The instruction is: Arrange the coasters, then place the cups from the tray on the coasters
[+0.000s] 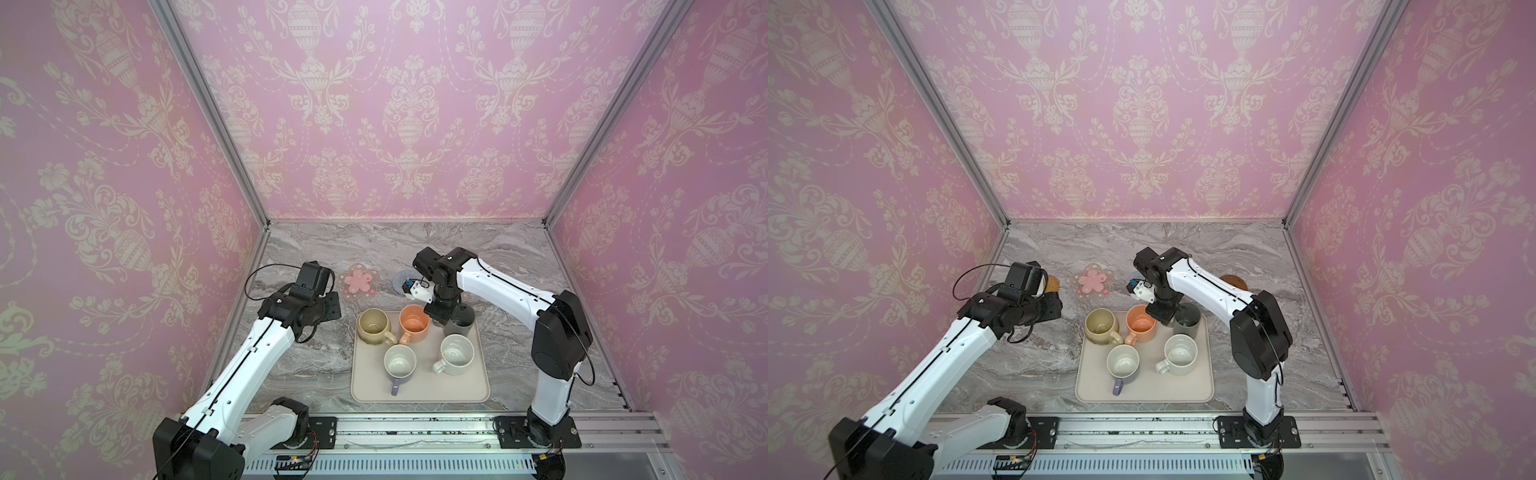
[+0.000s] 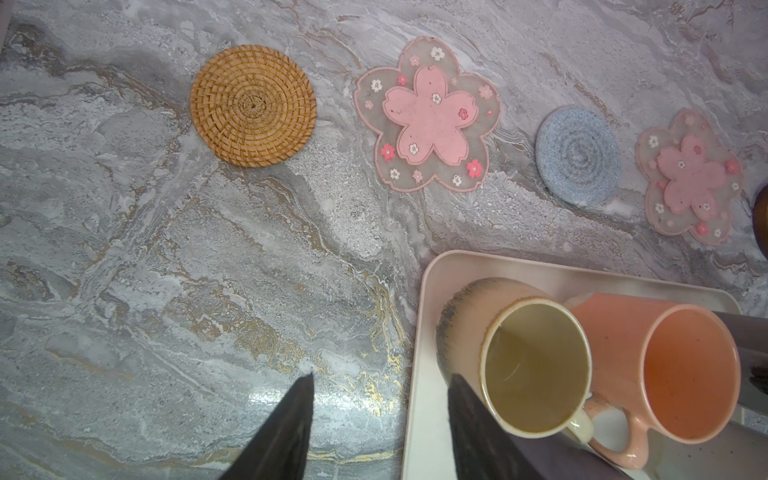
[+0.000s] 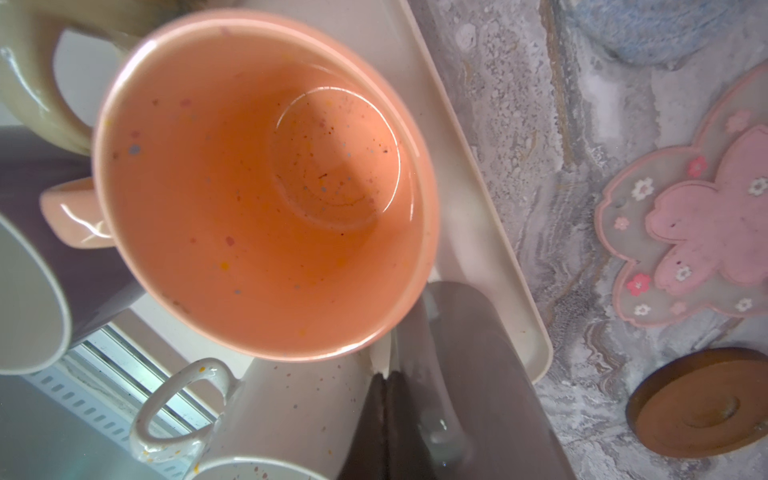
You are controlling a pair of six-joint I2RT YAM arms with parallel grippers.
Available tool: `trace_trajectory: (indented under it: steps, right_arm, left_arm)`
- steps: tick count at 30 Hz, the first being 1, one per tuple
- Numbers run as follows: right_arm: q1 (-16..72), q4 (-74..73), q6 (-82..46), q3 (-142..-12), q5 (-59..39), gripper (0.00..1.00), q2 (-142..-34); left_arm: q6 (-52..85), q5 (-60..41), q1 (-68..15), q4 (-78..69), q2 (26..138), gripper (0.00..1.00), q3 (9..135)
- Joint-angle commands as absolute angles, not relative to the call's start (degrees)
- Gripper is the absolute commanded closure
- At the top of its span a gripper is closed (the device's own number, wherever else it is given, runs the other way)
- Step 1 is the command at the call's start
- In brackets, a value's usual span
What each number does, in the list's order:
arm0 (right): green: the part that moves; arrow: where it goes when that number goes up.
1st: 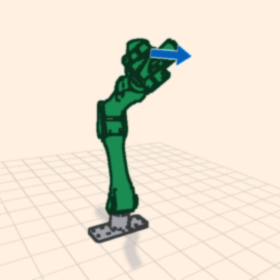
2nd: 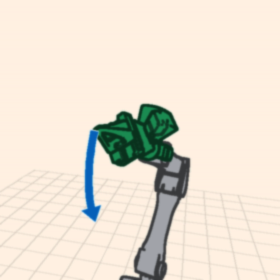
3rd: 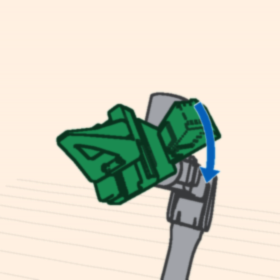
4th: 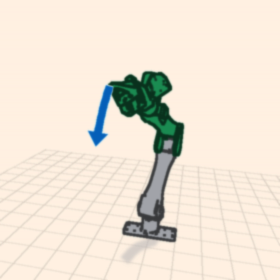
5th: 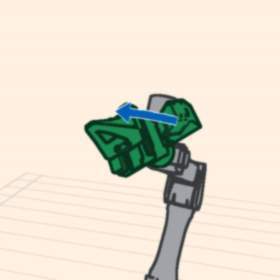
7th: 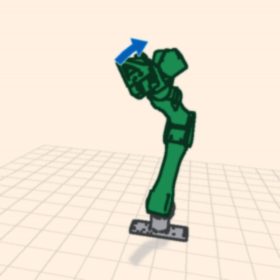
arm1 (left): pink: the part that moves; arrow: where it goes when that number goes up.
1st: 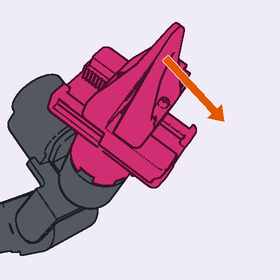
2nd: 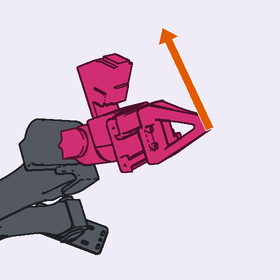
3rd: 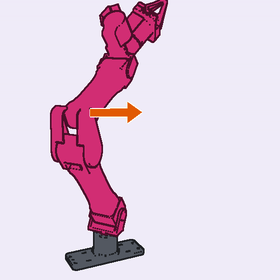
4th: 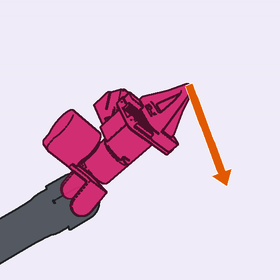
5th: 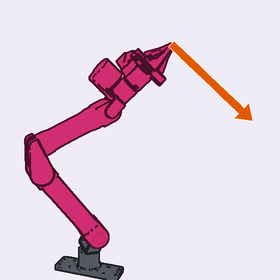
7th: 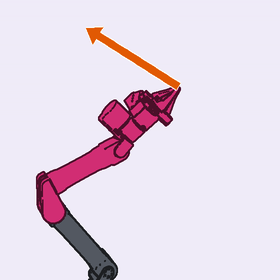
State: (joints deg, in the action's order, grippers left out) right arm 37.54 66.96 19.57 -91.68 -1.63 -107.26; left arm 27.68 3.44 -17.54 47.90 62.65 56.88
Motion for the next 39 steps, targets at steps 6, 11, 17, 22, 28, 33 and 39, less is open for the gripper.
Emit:
trace_trajectory:
  steps: [6, 11, 17, 22, 28, 33, 39]
  right_arm:
    - [35.2, 68.1, 20.5, -93.7, 0.0, 1.0, -109.3]
    - [34.7, 68.1, 19.0, -95.7, 0.4, 1.0, -111.7]
    - [32.6, 68.6, 15.0, -98.8, 0.8, 1.0, -114.1]
    - [31.2, 68.5, 13.1, -99.3, 2.0, 1.0, -114.3]
    - [29.2, 68.6, 9.8, -99.8, 1.4, 1.0, -114.5]
    - [27.1, 67.4, 7.2, -97.9, 0.1, 1.0, -113.1]
    - [23.6, 65.3, 3.5, -94.8, -2.0, 1.0, -110.7]
  left_arm:
    - [26.8, 5.2, -17.8, 49.4, 62.2, 0.45, 58.4]
    - [26.9, 5.6, -17.8, 49.9, 61.5, 0.45, 58.2]
    - [26.9, 6.0, -17.8, 50.7, 60.9, 0.45, 57.9]
    - [26.7, 6.3, -17.8, 50.8, 60.6, 0.44, 57.7]
    - [26.9, 6.1, -17.8, 50.9, 60.4, 0.44, 57.1]
    - [26.9, 6.2, -17.8, 51.3, 59.6, 0.44, 57.1]
    - [27.0, 5.9, -17.8, 51.3, 59.1, 0.44, 57.0]
